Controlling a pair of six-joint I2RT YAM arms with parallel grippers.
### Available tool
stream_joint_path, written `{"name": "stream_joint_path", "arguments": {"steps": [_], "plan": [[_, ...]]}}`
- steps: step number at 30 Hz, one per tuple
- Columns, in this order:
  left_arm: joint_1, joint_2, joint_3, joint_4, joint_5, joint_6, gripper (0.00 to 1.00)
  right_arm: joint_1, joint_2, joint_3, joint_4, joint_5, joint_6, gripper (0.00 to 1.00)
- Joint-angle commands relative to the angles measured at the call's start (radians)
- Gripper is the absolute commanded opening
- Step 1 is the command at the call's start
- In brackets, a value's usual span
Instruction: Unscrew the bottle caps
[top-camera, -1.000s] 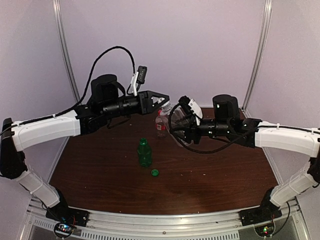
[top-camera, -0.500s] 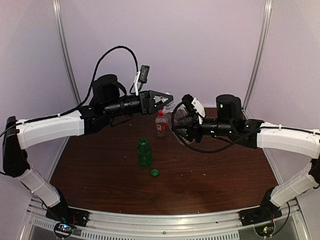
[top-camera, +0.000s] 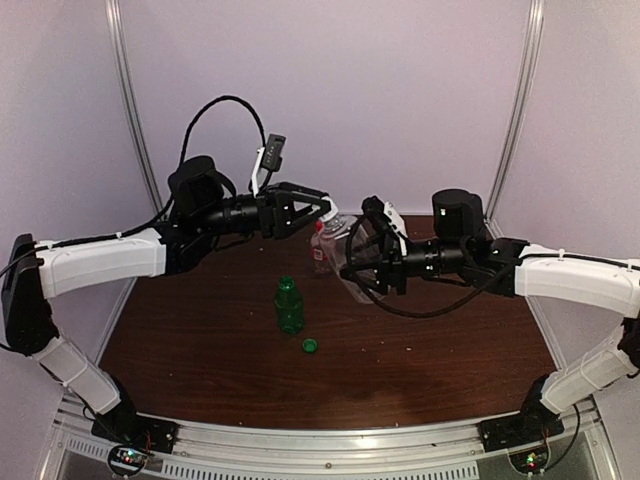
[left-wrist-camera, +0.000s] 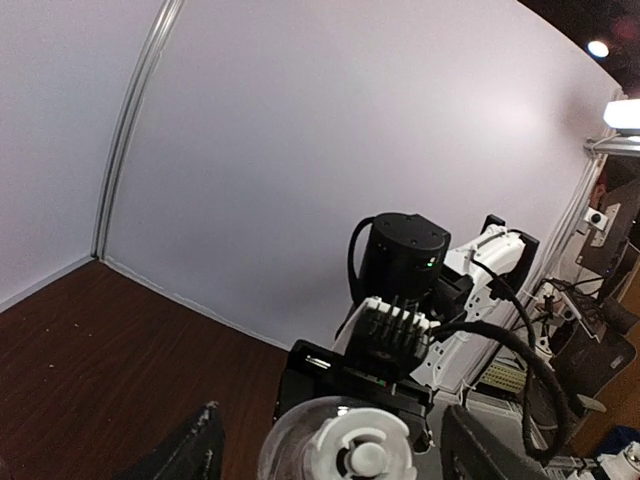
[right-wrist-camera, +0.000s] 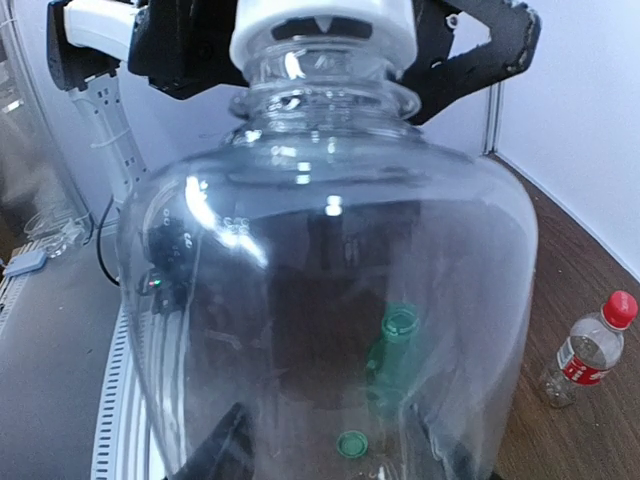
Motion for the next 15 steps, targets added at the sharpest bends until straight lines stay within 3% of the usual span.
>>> {"name": "stream_joint_path", "arguments": {"steps": [1, 7, 15], "plan": [[0.006, -0.043, -0.022, 0.191, 0.203, 0.029, 0.76, -0.007, 0.011, 0.031, 0.000, -0.180, 0.006, 0.50], [0.005, -0.041, -0.021, 0.213, 0.319, 0.056, 0.75, -0.010, 0.039, 0.053, 0.002, -0.299, 0.020, 0.50], [0.006, -0.030, -0.021, 0.175, 0.342, 0.112, 0.63, -0.014, 0.057, 0.068, 0.015, -0.378, 0.042, 0.50]]}}
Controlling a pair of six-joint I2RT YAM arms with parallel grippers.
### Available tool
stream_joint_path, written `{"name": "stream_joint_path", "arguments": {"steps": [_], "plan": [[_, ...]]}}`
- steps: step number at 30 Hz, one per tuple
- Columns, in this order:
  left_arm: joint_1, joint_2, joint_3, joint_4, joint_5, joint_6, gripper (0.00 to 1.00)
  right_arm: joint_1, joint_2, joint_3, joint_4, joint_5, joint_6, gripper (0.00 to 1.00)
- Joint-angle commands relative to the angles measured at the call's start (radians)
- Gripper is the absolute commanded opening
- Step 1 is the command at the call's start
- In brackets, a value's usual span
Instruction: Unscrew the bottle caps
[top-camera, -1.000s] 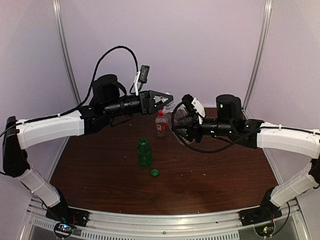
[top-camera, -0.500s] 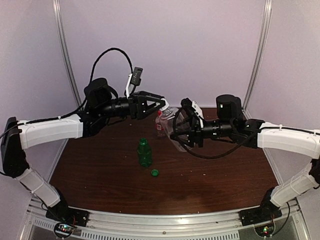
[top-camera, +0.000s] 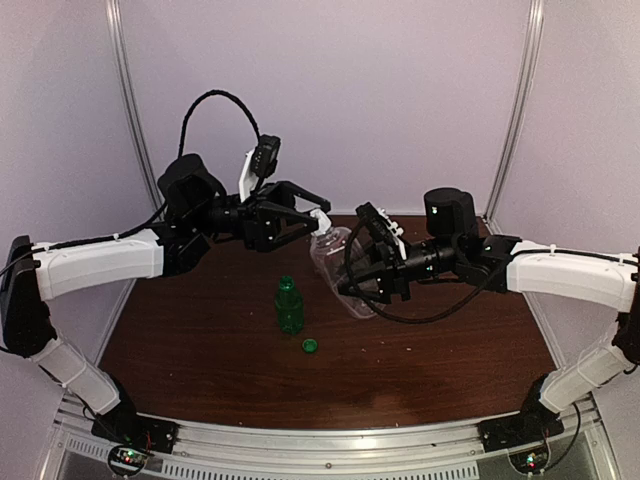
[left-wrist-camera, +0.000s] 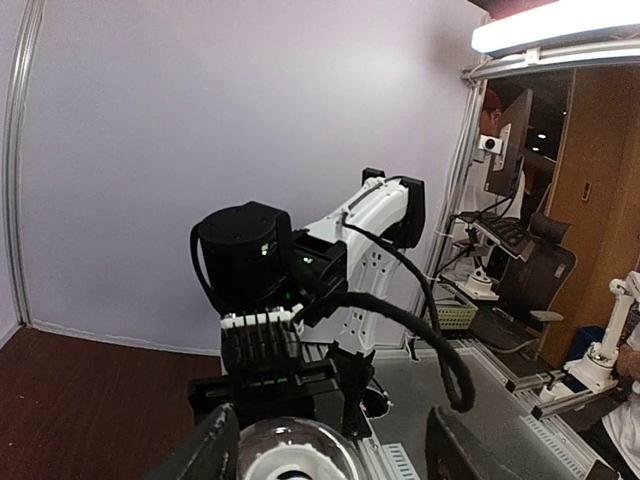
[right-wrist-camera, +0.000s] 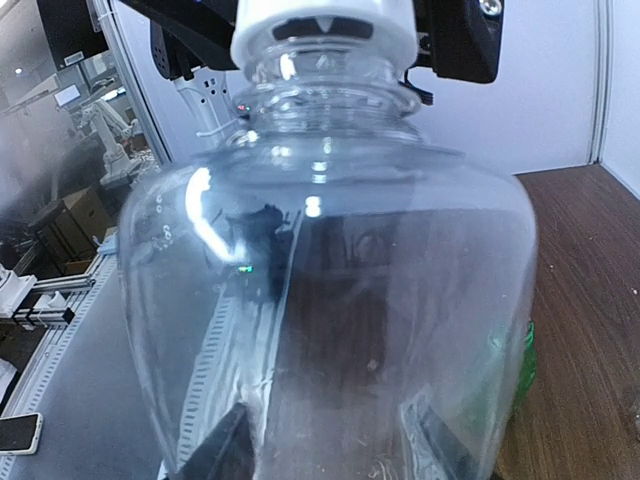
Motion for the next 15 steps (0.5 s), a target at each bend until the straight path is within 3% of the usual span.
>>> {"name": "stream_joint_path", "arguments": {"steps": [1, 15], "plan": [[0.004, -0.010, -0.005, 0.024, 0.042, 0.050, 0.62, -0.008, 0.009, 0.037, 0.030, -0.090, 0.021, 0.50], [0.004, 0.004, -0.007, 0.027, 0.052, 0.050, 0.22, -0.017, 0.008, 0.034, 0.037, -0.067, 0.027, 0.50]]}}
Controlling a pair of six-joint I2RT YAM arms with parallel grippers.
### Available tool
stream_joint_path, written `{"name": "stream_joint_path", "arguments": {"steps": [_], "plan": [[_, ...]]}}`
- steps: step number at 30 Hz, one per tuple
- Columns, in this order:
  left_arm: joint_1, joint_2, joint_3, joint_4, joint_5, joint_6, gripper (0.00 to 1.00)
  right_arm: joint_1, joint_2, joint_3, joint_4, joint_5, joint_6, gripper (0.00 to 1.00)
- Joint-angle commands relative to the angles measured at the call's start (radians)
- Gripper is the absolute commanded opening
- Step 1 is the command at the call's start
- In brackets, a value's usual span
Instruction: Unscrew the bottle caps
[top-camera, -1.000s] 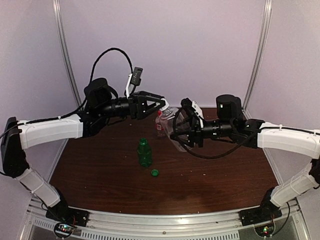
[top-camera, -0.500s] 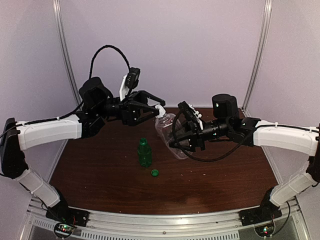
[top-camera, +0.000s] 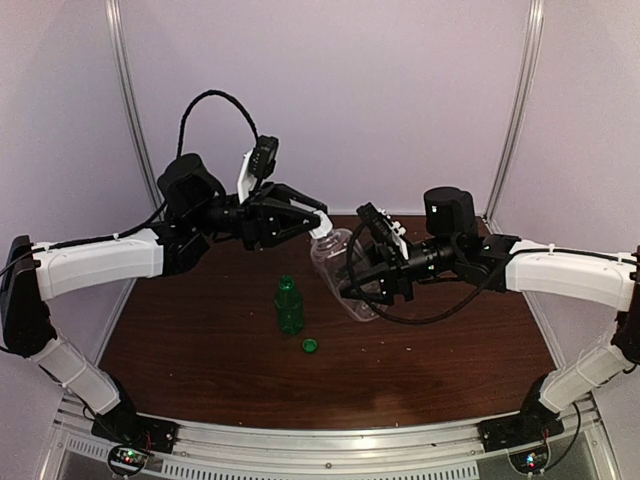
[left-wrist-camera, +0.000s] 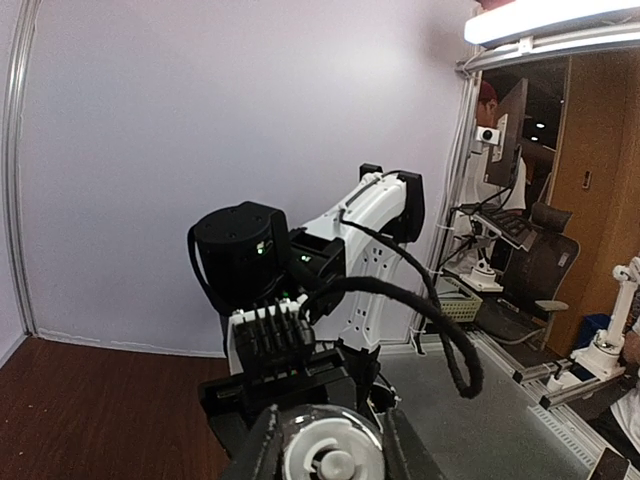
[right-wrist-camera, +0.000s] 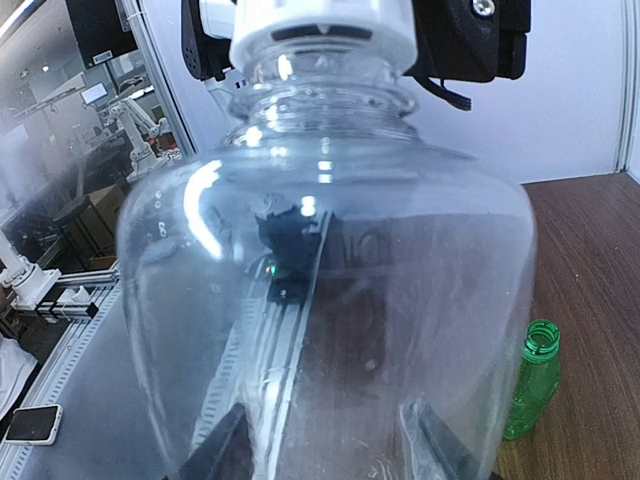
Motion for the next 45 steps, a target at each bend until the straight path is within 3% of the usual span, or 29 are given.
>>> {"name": "stream_joint_path", "arguments": {"steps": [1, 7, 13, 17, 21, 26, 37, 45], "plan": [[0.003, 0.000, -0.006, 0.023, 0.016, 0.011, 0.20, -0.013, -0.005, 0.027, 0.016, 0.053, 0.013, 0.50], [-0.001, -0.032, 0.040, -0.163, -0.187, 0.024, 0.00, -0.014, -0.032, 0.037, -0.067, 0.382, -0.017, 0.50], [-0.069, -0.038, 0.114, -0.451, -0.643, -0.021, 0.00, -0.011, -0.058, 0.005, -0.043, 0.718, -0.001, 0.49], [-0.083, -0.019, 0.112, -0.465, -0.771, -0.108, 0.00, -0.001, -0.076, -0.024, -0.001, 0.834, 0.005, 0.49], [-0.085, 0.013, 0.098, -0.398, -0.769, -0.186, 0.00, 0.015, -0.095, -0.045, 0.015, 0.919, -0.022, 0.49], [-0.084, 0.066, 0.128, -0.379, -0.719, -0.208, 0.00, 0.018, -0.119, -0.068, 0.037, 0.899, -0.038, 0.49], [-0.084, 0.103, 0.130, -0.246, -0.564, -0.193, 0.32, 0.018, -0.108, -0.064, 0.040, 0.701, -0.046, 0.49], [-0.081, 0.093, 0.118, -0.189, -0.487, -0.179, 0.49, 0.017, -0.102, -0.055, 0.033, 0.636, -0.040, 0.48]]}}
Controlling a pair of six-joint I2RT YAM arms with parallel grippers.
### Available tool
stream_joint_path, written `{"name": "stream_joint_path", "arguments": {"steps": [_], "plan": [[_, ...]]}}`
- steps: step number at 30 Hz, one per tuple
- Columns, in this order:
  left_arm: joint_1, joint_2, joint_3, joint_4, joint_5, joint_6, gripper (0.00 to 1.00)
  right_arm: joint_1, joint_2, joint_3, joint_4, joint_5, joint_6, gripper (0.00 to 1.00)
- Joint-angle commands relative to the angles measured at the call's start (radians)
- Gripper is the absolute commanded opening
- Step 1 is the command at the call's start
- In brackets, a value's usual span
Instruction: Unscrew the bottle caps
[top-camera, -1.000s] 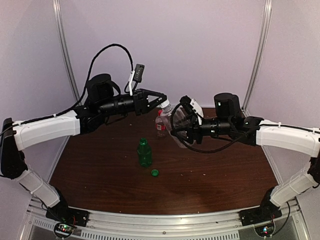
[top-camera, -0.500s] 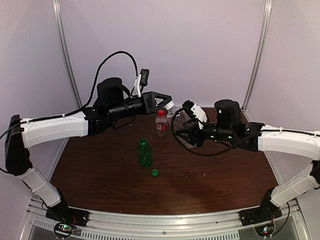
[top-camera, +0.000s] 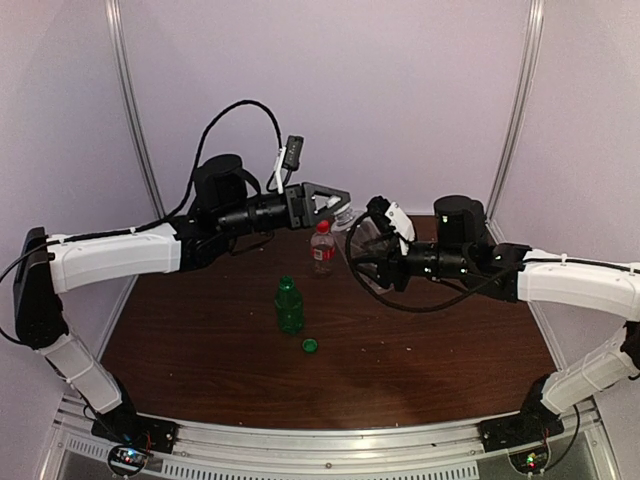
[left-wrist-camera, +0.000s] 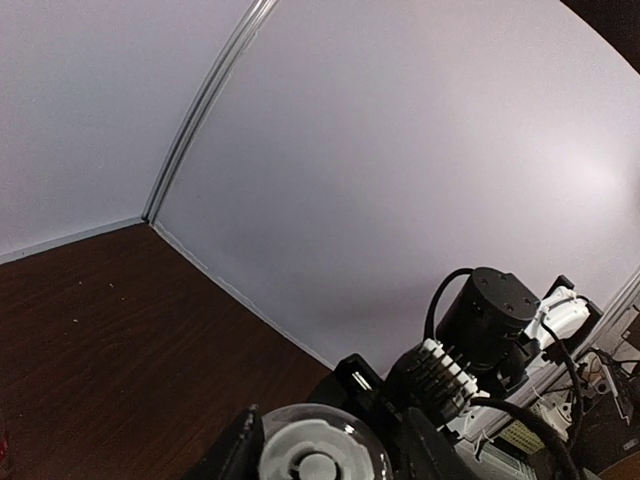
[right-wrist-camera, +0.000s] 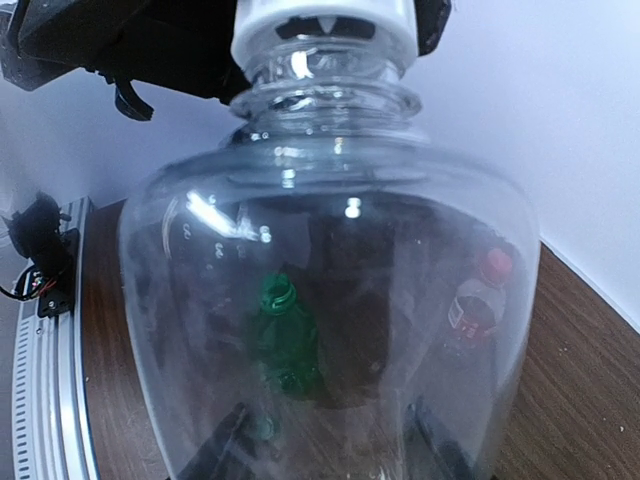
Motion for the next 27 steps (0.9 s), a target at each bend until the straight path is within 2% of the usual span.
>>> {"name": "stream_joint_path", "arguments": {"steps": [1, 6, 11, 19, 23, 27], "plan": [[-0.008, 0.001, 0.002, 0.089, 0.107, 0.014, 0.51, -0.004, -0.021, 0.022, 0.044, -0.070, 0.019, 0.48], [0.012, -0.028, -0.029, 0.142, 0.148, 0.025, 0.64, -0.007, -0.027, 0.024, 0.035, -0.145, 0.021, 0.49], [0.043, -0.053, -0.074, 0.262, 0.269, 0.045, 0.73, -0.016, -0.030, 0.033, 0.022, -0.272, 0.027, 0.49], [0.075, -0.024, -0.092, 0.482, 0.538, 0.004, 0.76, -0.026, -0.001, 0.058, 0.024, -0.510, 0.058, 0.49], [0.074, -0.007, -0.089, 0.554, 0.605, -0.029, 0.76, -0.027, 0.014, 0.061, 0.049, -0.599, 0.071, 0.49], [0.074, 0.010, -0.100, 0.699, 0.652, -0.106, 0.75, -0.030, 0.031, 0.066, 0.075, -0.669, 0.121, 0.49]]}}
